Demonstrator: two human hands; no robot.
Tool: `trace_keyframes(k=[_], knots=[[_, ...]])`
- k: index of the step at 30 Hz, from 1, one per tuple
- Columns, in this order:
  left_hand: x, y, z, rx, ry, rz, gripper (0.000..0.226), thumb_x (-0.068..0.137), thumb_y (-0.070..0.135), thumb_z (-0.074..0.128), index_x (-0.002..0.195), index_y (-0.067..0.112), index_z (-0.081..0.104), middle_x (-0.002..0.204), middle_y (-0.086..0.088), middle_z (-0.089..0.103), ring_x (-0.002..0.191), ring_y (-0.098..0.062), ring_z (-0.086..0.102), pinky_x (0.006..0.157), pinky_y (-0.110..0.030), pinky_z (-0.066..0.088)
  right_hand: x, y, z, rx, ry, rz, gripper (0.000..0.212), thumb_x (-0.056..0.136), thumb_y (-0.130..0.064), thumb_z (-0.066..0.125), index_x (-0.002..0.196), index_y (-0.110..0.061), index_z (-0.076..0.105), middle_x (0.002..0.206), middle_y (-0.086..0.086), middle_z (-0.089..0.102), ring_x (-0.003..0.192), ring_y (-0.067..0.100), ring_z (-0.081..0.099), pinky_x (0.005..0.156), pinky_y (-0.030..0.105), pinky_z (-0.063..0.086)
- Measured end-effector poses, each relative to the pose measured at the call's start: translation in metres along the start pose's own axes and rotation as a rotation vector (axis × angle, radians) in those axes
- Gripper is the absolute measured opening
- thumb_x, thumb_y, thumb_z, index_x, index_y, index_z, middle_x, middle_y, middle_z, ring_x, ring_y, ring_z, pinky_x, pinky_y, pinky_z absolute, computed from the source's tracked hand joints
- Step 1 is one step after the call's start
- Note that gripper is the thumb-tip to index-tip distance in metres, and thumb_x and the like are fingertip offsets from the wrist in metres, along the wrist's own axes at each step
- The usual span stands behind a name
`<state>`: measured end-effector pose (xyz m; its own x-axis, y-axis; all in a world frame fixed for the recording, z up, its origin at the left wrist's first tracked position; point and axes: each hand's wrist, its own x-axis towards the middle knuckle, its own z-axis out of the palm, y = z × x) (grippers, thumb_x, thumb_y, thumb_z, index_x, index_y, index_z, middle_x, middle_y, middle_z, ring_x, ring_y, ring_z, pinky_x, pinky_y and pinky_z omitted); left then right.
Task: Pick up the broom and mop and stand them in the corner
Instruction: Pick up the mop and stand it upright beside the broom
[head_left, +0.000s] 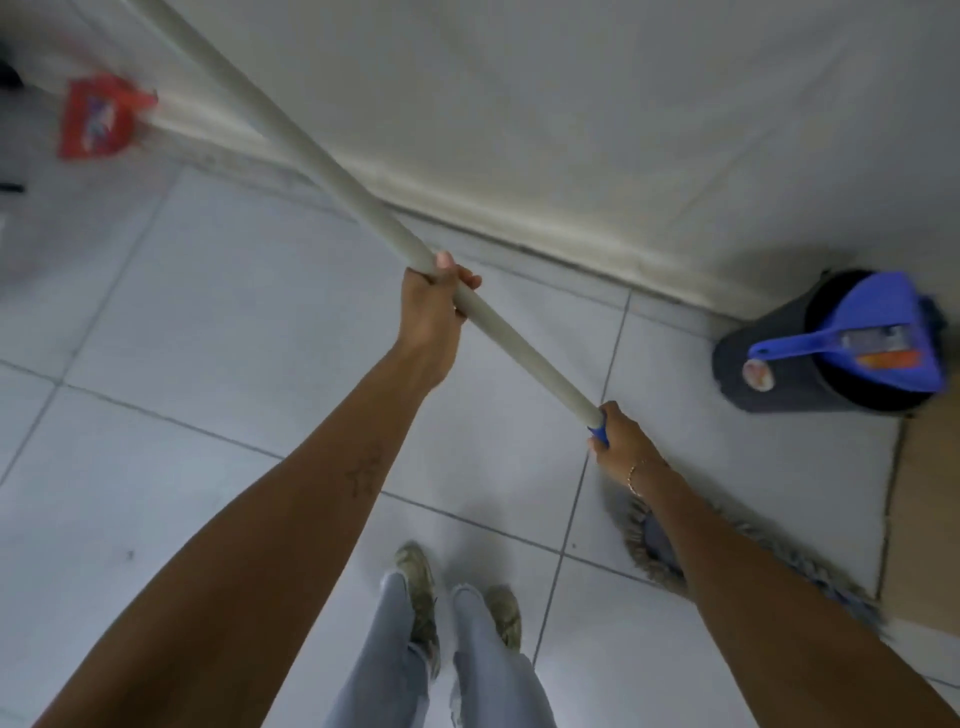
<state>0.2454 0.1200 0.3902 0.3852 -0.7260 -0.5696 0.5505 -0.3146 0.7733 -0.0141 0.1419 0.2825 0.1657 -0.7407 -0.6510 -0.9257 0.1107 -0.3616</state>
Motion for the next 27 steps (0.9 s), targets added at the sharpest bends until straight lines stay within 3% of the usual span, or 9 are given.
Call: trace_keyframes(k=[3, 7, 12, 15, 18, 22, 27], knots=[[-0.045, 0.07, 0.054, 0.079, -0.163, 0.132, 0.017, 0.1, 0.023, 0.04, 0.085, 0.018, 0.045, 0.074, 0.002, 0.053, 0.08, -0.017, 0.054, 0.093, -0.045, 0.045, -0.042, -0.024, -0.064, -0.043, 0.108, -0.015, 0.025, 0.09, -0.016, 0.051, 0.112, -0.008, 0.041, 0.093, 0.01, 0.055, 0.078, 0.028, 0.055, 0.07, 0.034, 0.044], [-0.107, 0.156, 0.116, 0.163, -0.379, 0.281, 0.016, 0.1, 0.021, 0.039, 0.085, 0.018, 0.045, 0.075, 0.001, 0.054, 0.079, -0.016, 0.055, 0.085, -0.041, 0.043, -0.106, -0.056, -0.133, 0.02, 0.266, -0.03, 0.024, 0.091, -0.015, 0.049, 0.111, -0.007, 0.04, 0.097, 0.014, 0.058, 0.08, 0.031, 0.058, 0.07, 0.04, 0.049], [-0.179, 0.222, 0.185, 0.214, -0.665, 0.372, 0.004, 0.1, 0.019, 0.037, 0.098, 0.017, 0.04, 0.082, -0.001, 0.053, 0.084, -0.016, 0.059, 0.081, -0.029, 0.05, -0.181, -0.072, -0.192, 0.153, 0.371, -0.005, 0.028, 0.09, -0.007, 0.048, 0.116, -0.004, 0.038, 0.095, 0.01, 0.049, 0.088, 0.029, 0.055, 0.079, 0.042, 0.047], [-0.222, 0.241, 0.224, 0.245, -0.799, 0.425, 0.005, 0.1, 0.018, 0.037, 0.096, 0.018, 0.034, 0.085, -0.001, 0.052, 0.084, -0.015, 0.058, 0.081, -0.028, 0.048, -0.217, -0.074, -0.214, 0.248, 0.465, 0.05, 0.032, 0.087, 0.001, 0.048, 0.117, -0.003, 0.037, 0.094, 0.008, 0.046, 0.087, 0.025, 0.052, 0.076, 0.038, 0.044], [-0.258, 0.254, 0.253, 0.299, -0.908, 0.47, 0.006, 0.1, 0.018, 0.037, 0.094, 0.02, 0.036, 0.09, 0.001, 0.051, 0.085, -0.014, 0.057, 0.082, -0.031, 0.047, -0.244, -0.073, -0.224, 0.383, 0.57, 0.117, 0.036, 0.083, 0.007, 0.048, 0.115, -0.007, 0.036, 0.097, 0.01, 0.05, 0.095, 0.029, 0.06, 0.08, 0.045, 0.051], [-0.288, 0.258, 0.284, 0.327, -0.98, 0.558, 0.004, 0.099, 0.019, 0.039, 0.096, 0.021, 0.04, 0.09, 0.003, 0.052, 0.089, -0.016, 0.055, 0.08, -0.037, 0.043, -0.269, -0.074, -0.239, 0.445, 0.703, 0.185, 0.024, 0.088, 0.003, 0.048, 0.098, -0.012, 0.033, 0.088, 0.009, 0.046, 0.079, 0.027, 0.051, 0.066, 0.037, 0.042], [-0.332, 0.245, 0.329, 0.289, -1.081, 0.562, 0.004, 0.097, 0.019, 0.039, 0.095, 0.018, 0.042, 0.079, 0.0, 0.047, 0.072, -0.014, 0.049, 0.077, -0.033, 0.043, -0.291, -0.047, -0.251, 0.589, 0.856, 0.219, 0.029, 0.085, 0.003, 0.051, 0.103, -0.014, 0.037, 0.096, 0.014, 0.053, 0.091, 0.031, 0.061, 0.076, 0.049, 0.055]])
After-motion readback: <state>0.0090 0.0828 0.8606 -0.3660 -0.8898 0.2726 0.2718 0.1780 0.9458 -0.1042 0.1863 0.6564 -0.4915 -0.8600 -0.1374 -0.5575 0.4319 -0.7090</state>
